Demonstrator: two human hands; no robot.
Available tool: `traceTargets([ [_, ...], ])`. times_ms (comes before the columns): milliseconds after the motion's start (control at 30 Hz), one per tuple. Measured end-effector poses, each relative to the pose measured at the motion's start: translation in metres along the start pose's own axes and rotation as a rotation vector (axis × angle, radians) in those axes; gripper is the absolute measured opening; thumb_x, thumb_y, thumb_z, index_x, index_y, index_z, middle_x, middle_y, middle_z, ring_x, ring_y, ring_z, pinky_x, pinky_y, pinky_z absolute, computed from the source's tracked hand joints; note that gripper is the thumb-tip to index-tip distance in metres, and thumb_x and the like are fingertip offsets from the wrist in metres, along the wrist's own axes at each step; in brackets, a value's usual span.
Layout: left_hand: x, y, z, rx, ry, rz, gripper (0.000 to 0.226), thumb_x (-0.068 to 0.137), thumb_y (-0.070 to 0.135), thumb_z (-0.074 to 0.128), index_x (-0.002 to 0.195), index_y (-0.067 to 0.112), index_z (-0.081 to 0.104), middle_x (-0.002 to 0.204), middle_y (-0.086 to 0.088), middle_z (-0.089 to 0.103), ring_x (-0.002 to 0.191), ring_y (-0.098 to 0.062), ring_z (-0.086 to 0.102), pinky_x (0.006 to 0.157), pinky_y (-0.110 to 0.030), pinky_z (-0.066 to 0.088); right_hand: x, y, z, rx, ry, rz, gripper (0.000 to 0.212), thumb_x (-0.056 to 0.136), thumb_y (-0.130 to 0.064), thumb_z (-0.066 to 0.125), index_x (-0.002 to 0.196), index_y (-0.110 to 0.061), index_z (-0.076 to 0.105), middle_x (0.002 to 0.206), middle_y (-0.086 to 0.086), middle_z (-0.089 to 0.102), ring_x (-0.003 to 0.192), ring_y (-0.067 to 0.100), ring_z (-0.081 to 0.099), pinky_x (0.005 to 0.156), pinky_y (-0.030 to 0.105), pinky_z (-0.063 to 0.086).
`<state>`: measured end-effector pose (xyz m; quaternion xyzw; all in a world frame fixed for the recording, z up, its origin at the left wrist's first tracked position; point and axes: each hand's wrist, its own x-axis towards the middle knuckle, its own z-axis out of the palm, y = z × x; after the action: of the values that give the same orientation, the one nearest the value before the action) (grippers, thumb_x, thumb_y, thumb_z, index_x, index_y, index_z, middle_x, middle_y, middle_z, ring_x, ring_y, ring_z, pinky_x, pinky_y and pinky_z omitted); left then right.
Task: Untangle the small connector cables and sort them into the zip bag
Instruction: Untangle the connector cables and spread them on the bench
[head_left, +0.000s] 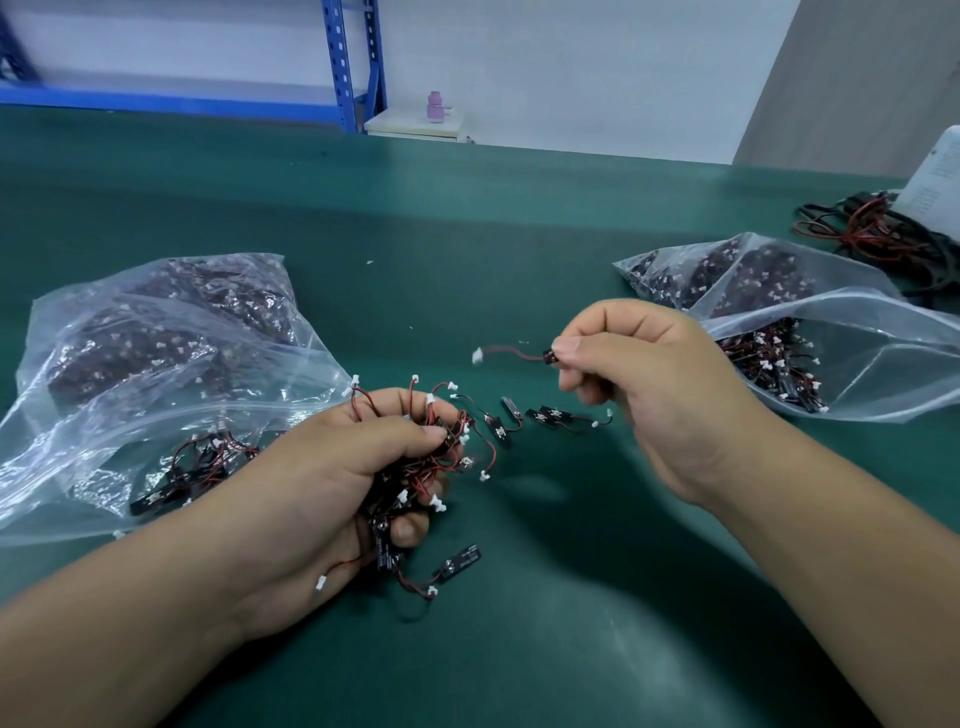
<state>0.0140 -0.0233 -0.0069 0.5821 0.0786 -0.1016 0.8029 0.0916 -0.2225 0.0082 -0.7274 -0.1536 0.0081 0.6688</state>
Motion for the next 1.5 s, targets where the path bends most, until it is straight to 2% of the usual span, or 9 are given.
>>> traceTargets([
  [167,0.000,0.000,-0.001,-0.012,-0.005,-0.002,0.020,0.063,0.014,0.068,0.082,0.014,0.073,0.077,-0.013,0.063,0.053,-0.017,0.047,0.036,-0.023,0.033,0.007,0.017,-0.010,-0.364,0.156,-0.169,0.008,0.086,-0.028,0.072,0.080,-0.023,0.072,0.061,-0.004,0.061,0.053,0.005,0.045,0.051,0.015,0.042],
  [367,0.000,0.001,0.000,-0.002,-0.013,0.003,0.022,0.058,0.017,0.070,0.080,0.017,0.074,0.076,-0.012,0.064,0.053,-0.015,0.047,0.036,-0.022,0.033,0.008,0.030,-0.015,-1.064,-0.121,-0.157,0.019,0.092,-0.038,0.060,0.095,-0.024,0.074,0.095,-0.009,0.066,0.098,0.016,0.060,0.093,0.044,0.047],
  [467,0.000,0.000,0.000,0.002,-0.005,0.004,0.023,0.057,0.018,0.071,0.079,0.017,0.074,0.076,-0.011,0.065,0.053,-0.016,0.048,0.036,-0.022,0.033,0.008,0.032,-0.017,-0.831,-0.055,-0.136,0.012,0.092,-0.029,0.064,0.088,-0.029,0.075,0.091,-0.016,0.066,0.093,0.000,0.060,0.092,0.032,0.046],
  [533,0.000,0.000,-0.001,0.003,-0.010,0.005,0.021,0.059,0.017,0.070,0.079,0.017,0.074,0.076,-0.011,0.065,0.053,-0.016,0.047,0.036,-0.023,0.033,0.011,0.031,-0.019,-0.678,0.055,-0.118,0.014,0.093,-0.022,0.062,0.086,-0.027,0.074,0.077,-0.013,0.067,0.070,-0.006,0.056,0.071,0.013,0.044],
  [633,-0.001,0.000,-0.002,0.006,-0.017,0.004,0.021,0.058,0.018,0.070,0.079,0.017,0.074,0.076,-0.011,0.065,0.054,-0.016,0.047,0.036,-0.023,0.033,0.014,0.031,-0.023,-0.561,0.144,-0.031,0.021,0.094,-0.018,0.061,0.081,-0.030,0.072,0.059,-0.018,0.061,0.047,0.000,0.047,0.046,0.009,0.036],
  [900,0.001,-0.002,-0.003,-0.008,-0.033,0.012,0.019,0.062,0.017,0.069,0.080,0.017,0.074,0.076,-0.011,0.065,0.052,-0.016,0.049,0.036,-0.022,0.033,0.008,0.032,-0.019,-0.762,-0.051,-0.046,0.024,0.078,-0.023,0.077,0.092,-0.041,0.069,0.088,-0.016,0.060,0.071,0.001,0.053,0.070,0.017,0.041],
  [1133,0.007,-0.005,-0.008,-0.009,-0.032,0.021,0.027,0.053,0.015,0.078,0.080,0.016,0.074,0.076,-0.013,0.066,0.051,-0.017,0.049,0.037,-0.021,0.034,0.007,0.040,-0.015,-0.834,-0.026,0.013,0.018,0.083,-0.026,0.072,0.096,-0.037,0.067,0.069,-0.017,0.059,0.059,0.003,0.052,0.060,0.023,0.040],
  [1367,0.003,-0.002,-0.006,-0.006,-0.045,0.010,0.016,0.066,0.016,0.068,0.080,0.018,0.075,0.078,-0.012,0.067,0.052,-0.015,0.050,0.037,-0.022,0.035,0.003,0.026,-0.007,-0.604,0.143,-0.103,0.016,0.087,-0.015,0.066,0.082,-0.029,0.069,0.068,-0.023,0.063,0.055,0.001,0.054,0.055,0.010,0.039],
  [1500,0.002,-0.002,-0.003,0.005,-0.036,0.015,0.017,0.062,0.018,0.069,0.078,0.019,0.075,0.077,-0.011,0.068,0.053,-0.015,0.049,0.036,-0.022,0.034,-0.011,0.009,0.009,-0.458,-0.076,-0.189,0.010,0.085,-0.035,0.067,0.078,-0.028,0.071,0.070,-0.016,0.065,0.061,-0.002,0.054,0.060,0.011,0.041],
])
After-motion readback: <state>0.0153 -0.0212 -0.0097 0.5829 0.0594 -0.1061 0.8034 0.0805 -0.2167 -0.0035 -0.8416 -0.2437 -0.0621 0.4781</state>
